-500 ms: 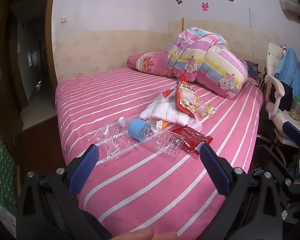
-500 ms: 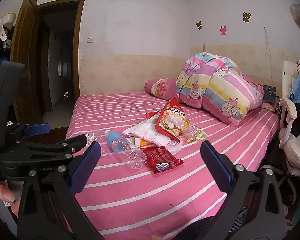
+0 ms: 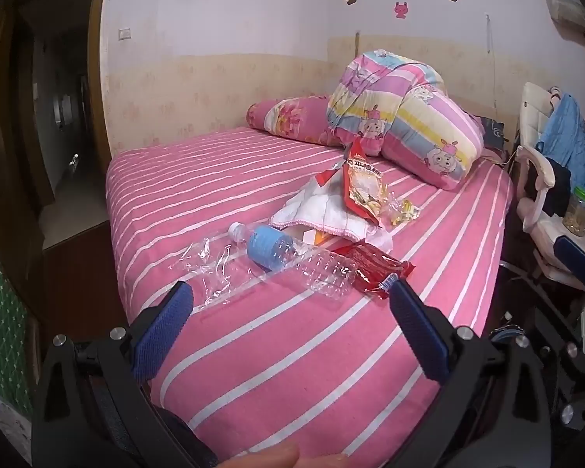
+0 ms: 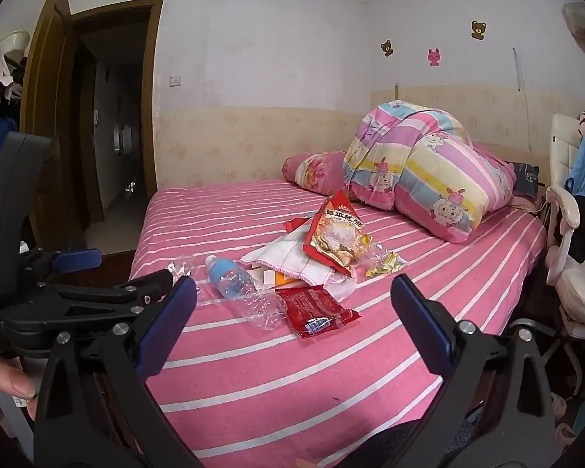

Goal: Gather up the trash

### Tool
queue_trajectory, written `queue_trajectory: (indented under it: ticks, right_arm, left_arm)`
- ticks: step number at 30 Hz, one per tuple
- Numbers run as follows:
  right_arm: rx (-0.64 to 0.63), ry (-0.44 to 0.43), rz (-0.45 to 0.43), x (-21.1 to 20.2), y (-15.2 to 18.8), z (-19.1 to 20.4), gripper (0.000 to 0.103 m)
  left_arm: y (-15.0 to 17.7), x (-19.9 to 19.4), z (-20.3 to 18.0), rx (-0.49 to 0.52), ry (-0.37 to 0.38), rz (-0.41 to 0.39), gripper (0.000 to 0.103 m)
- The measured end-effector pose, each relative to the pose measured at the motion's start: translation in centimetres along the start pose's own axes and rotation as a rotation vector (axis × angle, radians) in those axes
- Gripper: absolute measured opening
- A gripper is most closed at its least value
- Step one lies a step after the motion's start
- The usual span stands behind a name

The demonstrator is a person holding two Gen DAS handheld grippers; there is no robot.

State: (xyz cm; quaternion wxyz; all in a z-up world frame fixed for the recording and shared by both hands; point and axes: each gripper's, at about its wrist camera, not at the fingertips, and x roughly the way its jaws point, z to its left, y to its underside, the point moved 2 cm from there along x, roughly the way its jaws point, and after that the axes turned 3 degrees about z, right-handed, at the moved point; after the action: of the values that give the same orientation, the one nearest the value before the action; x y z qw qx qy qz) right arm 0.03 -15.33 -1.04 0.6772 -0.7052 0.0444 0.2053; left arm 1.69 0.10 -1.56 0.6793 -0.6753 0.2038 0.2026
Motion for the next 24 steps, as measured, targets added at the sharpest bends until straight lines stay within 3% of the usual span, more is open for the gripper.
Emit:
queue_trajectory:
  ticks: [24]
  right_arm:
    - [0.036, -0.015, -0.006, 0.06, 0.17, -0.96, 0.099]
  left_arm:
    - [0.0, 0.09, 0.25, 0.001, -0.001, 0.007, 0.098]
